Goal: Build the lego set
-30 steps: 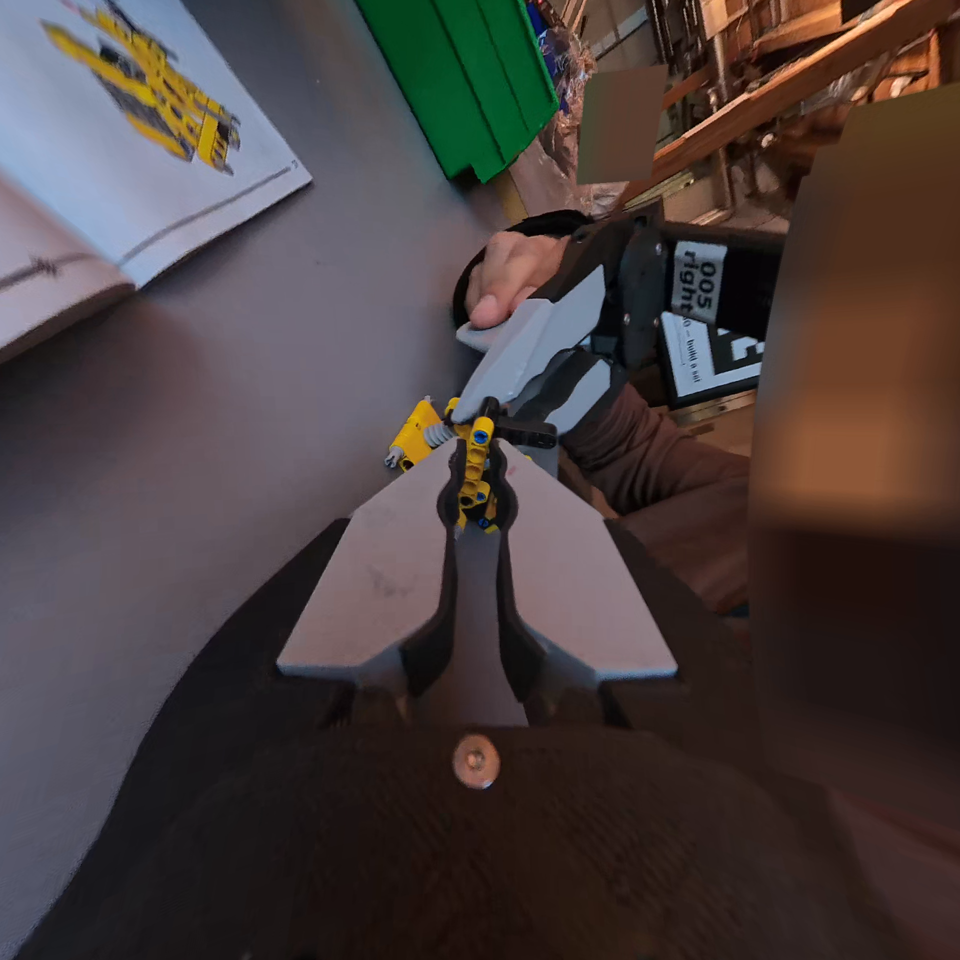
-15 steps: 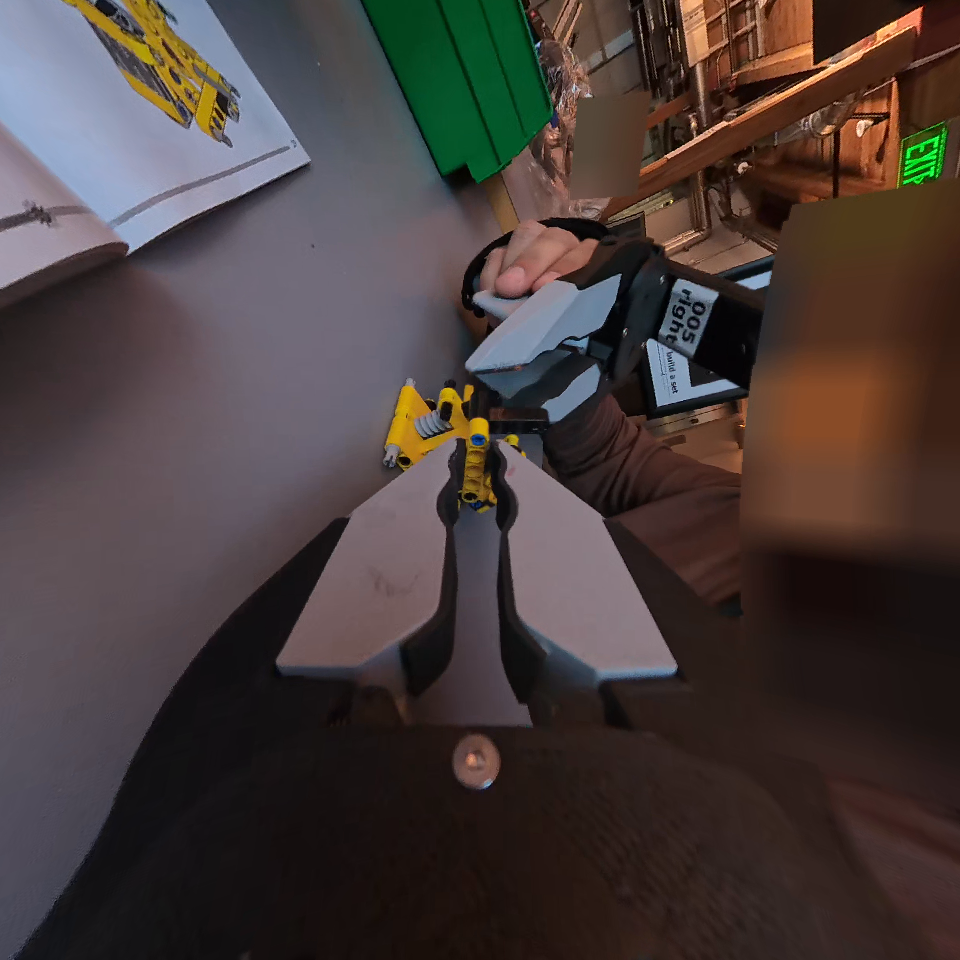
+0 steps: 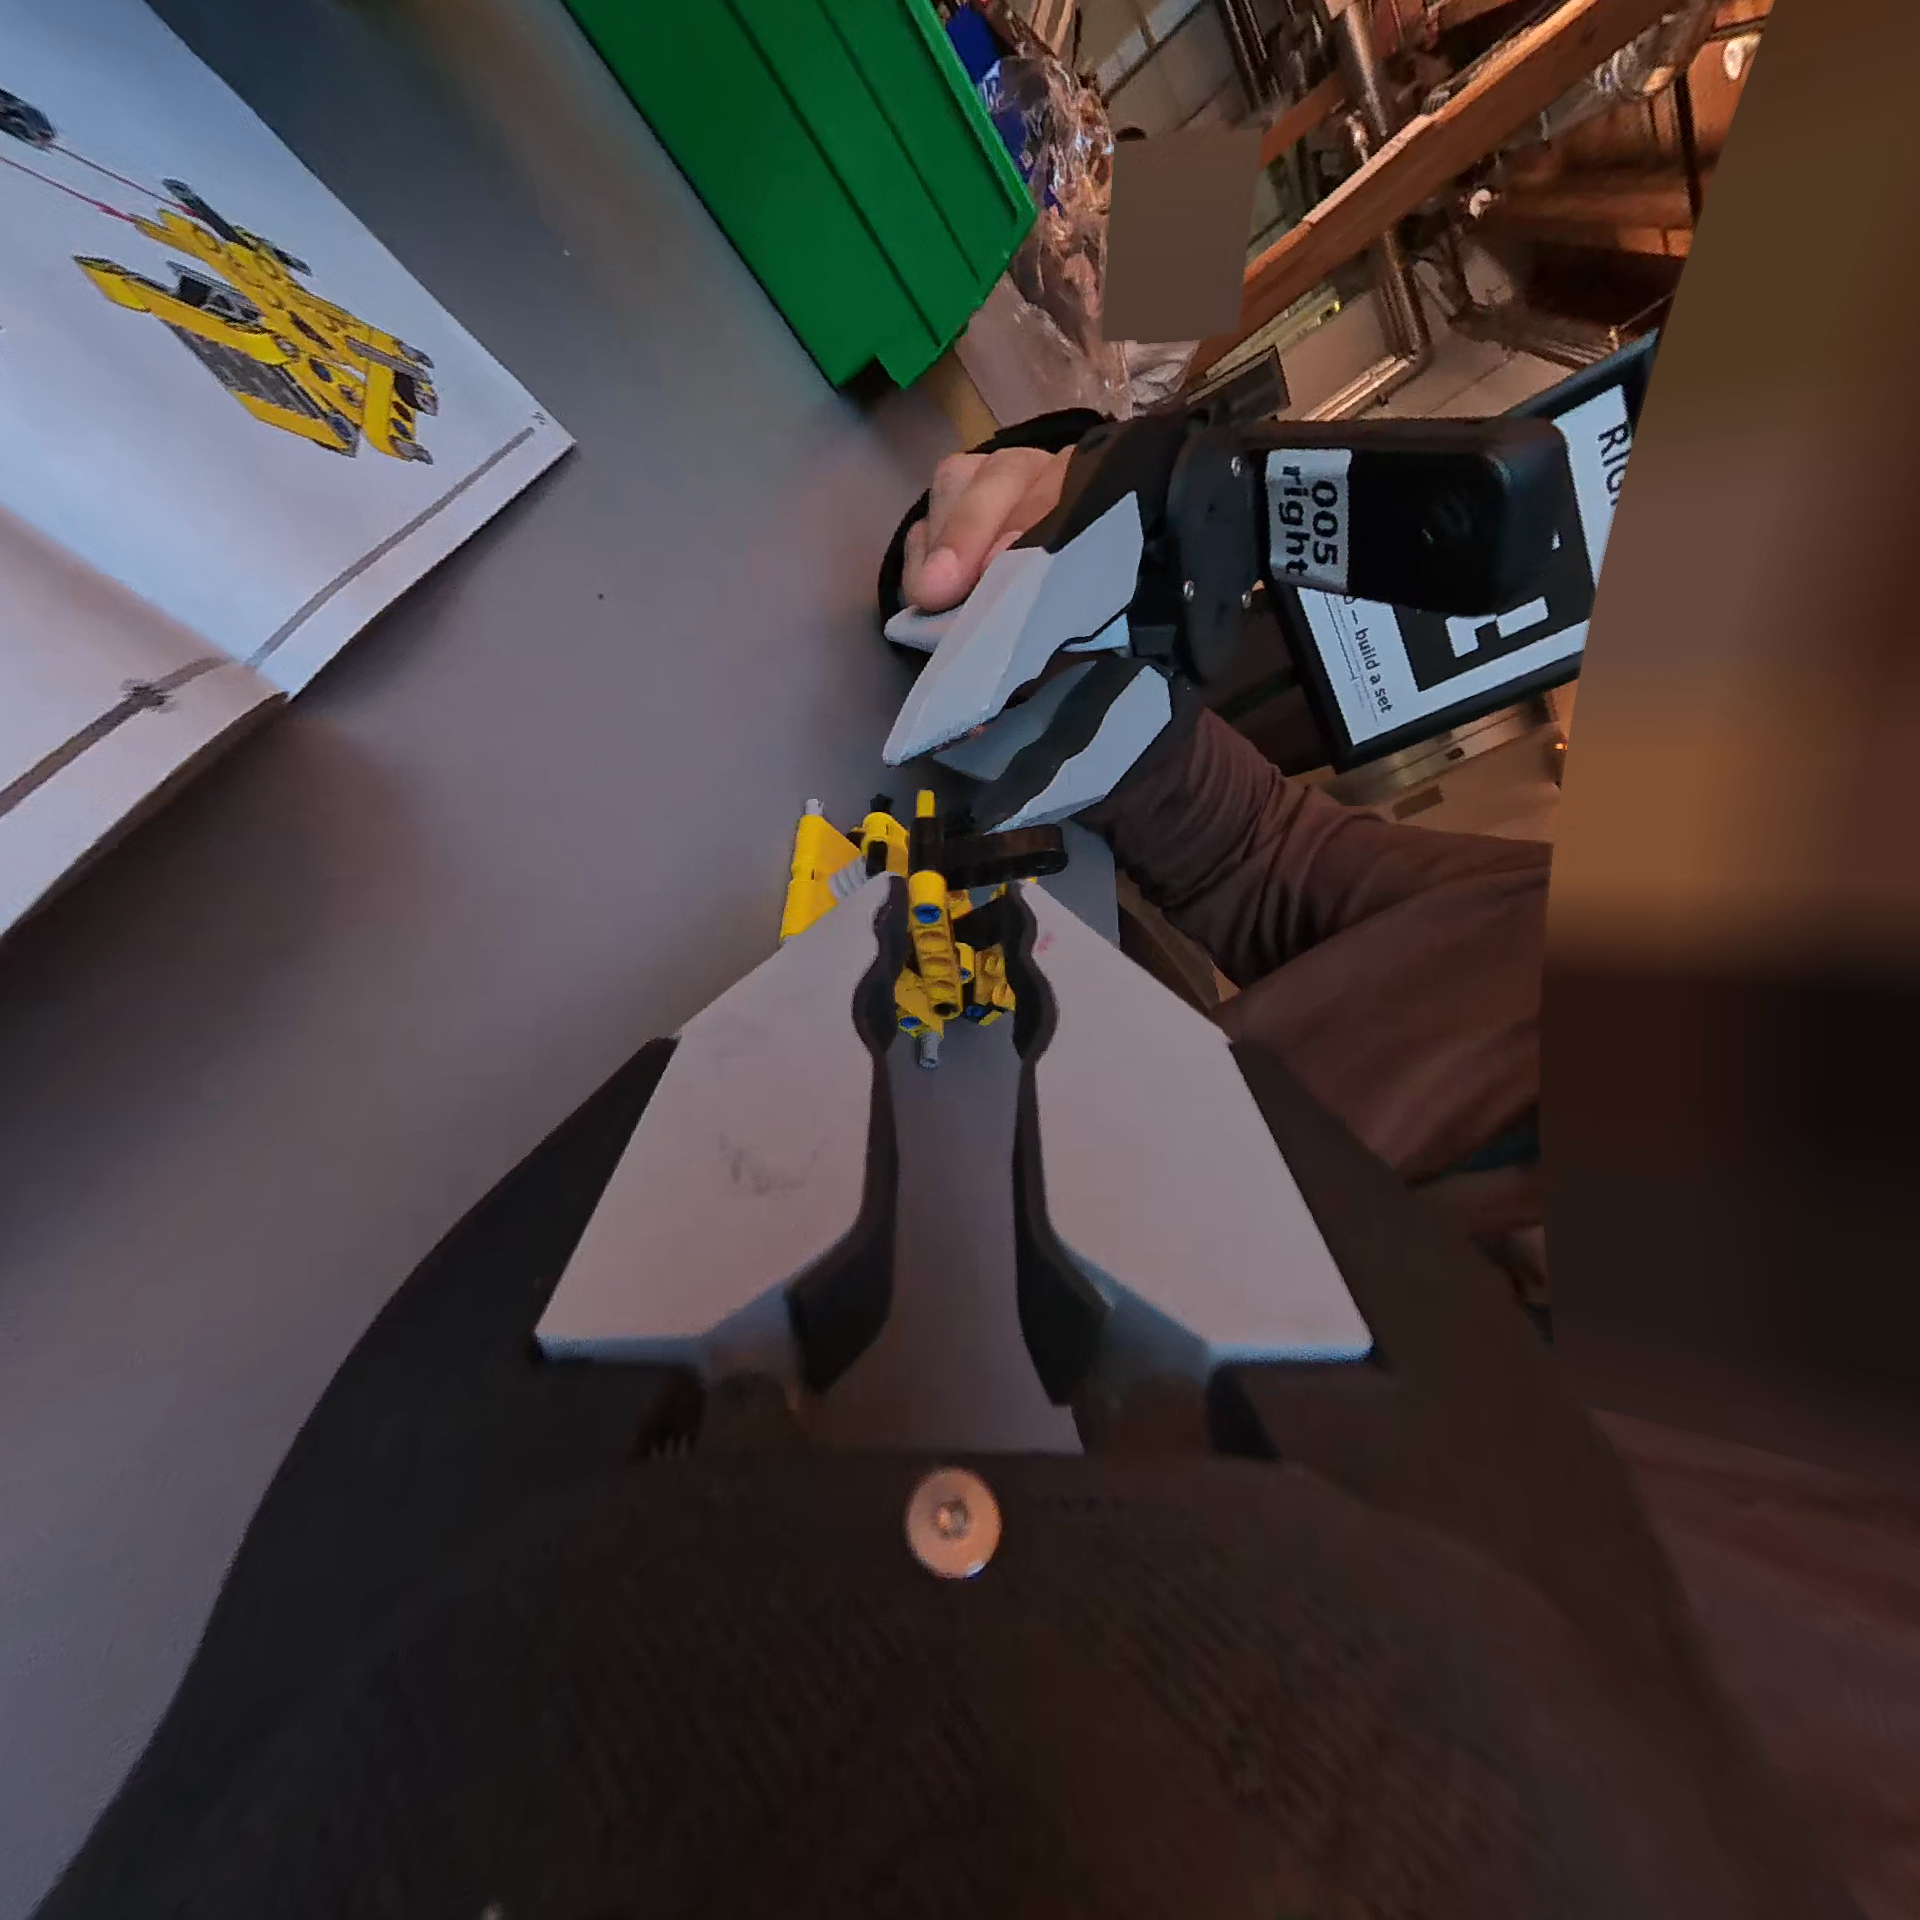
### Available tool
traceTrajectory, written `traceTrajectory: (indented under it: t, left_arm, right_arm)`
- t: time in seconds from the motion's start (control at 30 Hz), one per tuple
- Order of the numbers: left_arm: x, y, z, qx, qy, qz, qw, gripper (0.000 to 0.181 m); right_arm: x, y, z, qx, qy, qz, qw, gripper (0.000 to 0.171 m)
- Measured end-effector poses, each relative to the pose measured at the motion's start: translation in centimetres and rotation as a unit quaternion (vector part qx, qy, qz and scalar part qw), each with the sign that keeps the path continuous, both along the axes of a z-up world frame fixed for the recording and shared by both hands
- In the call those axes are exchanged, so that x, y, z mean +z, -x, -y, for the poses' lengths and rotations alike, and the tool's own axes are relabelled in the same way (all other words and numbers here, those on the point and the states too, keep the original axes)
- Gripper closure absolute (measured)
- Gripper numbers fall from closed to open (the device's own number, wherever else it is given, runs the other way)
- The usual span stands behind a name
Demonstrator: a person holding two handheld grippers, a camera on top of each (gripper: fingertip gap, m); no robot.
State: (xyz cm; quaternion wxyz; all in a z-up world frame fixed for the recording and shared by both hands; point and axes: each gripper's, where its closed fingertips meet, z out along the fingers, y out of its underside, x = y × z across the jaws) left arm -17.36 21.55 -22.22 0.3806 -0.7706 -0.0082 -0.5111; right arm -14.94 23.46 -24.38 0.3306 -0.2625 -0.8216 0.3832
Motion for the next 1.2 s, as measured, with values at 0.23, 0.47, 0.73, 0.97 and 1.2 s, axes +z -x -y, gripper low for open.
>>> traceTrajectory:
  t: [0.23,0.47,0.73,0.97,1.2]
  left_arm:
    - [-0.1,-0.9,0.4,-0.023,-0.006,-0.023,0.999,0.163]
    - [0.0,-0.6,0.6,-0.016,-0.012,-0.028,0.999,0.163]
    - [-0.2,-0.4,0.5,-0.007,-0.011,-0.032,0.999,0.165]
    - [-0.8,0.1,0.3,0.011,0.009,-0.04,0.999,0.17]
    - [-0.9,0.4,0.1,0.023,0.014,-0.039,0.999,0.17]
  right_arm:
    - [-0.1,0.2,0.6,0.011,-0.001,0.006,1.0,0.152]
    - [-0.1,0.2,0.6,0.009,-0.006,-0.001,1.0,0.153]
    - [-0.1,0.1,0.7,0.009,-0.015,-0.007,1.0,0.153]
    - [-0.1,0.2,0.7,0.006,-0.015,-0.009,1.0,0.153]
    - [0.0,0.3,0.9,0.009,-0.013,-0.012,1.0,0.154]
